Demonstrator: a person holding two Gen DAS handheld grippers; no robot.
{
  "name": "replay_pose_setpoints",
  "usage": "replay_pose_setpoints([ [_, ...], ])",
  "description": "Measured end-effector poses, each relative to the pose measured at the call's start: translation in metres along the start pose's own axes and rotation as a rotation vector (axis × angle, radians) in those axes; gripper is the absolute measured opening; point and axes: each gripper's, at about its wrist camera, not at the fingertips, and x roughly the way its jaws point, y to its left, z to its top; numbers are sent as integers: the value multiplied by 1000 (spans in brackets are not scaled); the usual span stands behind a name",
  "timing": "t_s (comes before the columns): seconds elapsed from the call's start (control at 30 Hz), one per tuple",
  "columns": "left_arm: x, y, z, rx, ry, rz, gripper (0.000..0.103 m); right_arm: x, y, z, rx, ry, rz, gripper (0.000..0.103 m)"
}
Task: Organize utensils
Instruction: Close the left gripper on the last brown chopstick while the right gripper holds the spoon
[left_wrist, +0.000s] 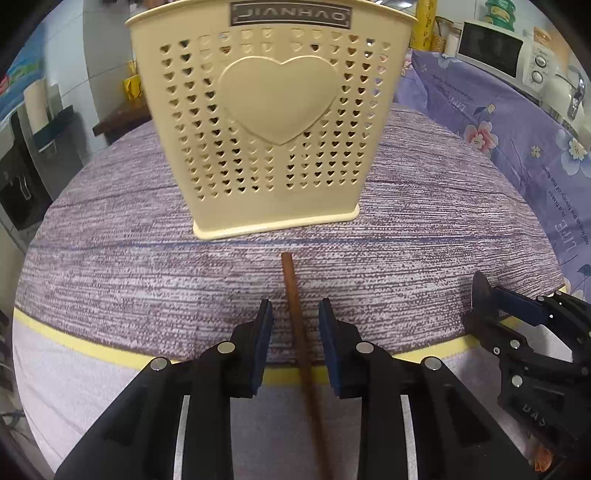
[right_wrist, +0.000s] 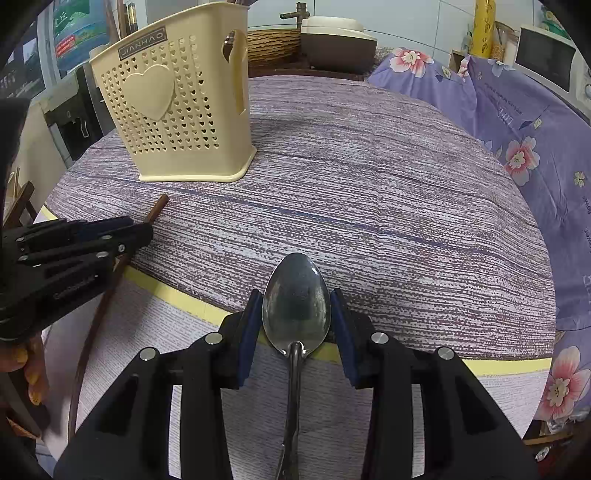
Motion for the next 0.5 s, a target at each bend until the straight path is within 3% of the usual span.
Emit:
replay_pose_setpoints([
  [0.17,1,0,2,1,10,8,27,0,1,0,1,0,-3,38],
  [0.23,2,-4,3,47,21,28,27,0,0,0,1,1,-3,38],
  [0.5,3,-4,7,12,23,33,28,0,0,0,1,2,-3,38],
])
